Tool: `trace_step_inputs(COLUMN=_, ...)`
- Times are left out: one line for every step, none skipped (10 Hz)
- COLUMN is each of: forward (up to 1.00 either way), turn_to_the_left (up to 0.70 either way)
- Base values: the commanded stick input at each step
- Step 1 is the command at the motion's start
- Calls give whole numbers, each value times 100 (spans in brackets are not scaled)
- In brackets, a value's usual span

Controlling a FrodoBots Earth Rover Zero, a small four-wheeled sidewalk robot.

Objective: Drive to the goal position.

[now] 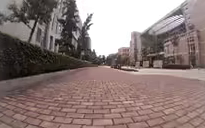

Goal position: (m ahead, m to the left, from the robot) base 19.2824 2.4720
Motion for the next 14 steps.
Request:
trace_step_inputs(forward=69, turn_to_the_left=5)
trace_step_inputs(forward=68, turn_to_the_left=9)
trace_step_inputs(forward=68, turn_to_the_left=13)
trace_step_inputs(forward=68, turn_to_the_left=13)
trace_step_inputs(forward=70, turn_to_the_left=14)
trace_step_inputs(forward=70, turn_to_the_left=14)
trace_step_inputs(forward=70, turn_to_the_left=14)
trace_step_inputs(forward=70, turn_to_the_left=13)
trace_step_inputs(forward=70, turn_to_the_left=13)
trace_step_inputs(forward=70, turn_to_the_left=13)
trace_step_inputs(forward=55, turn_to_the_left=7)
trace_step_inputs(forward=45, turn_to_the_left=1)
trace_step_inputs(forward=45, turn_to_the_left=0)
trace_step_inputs(forward=45, turn_to_the_left=0)
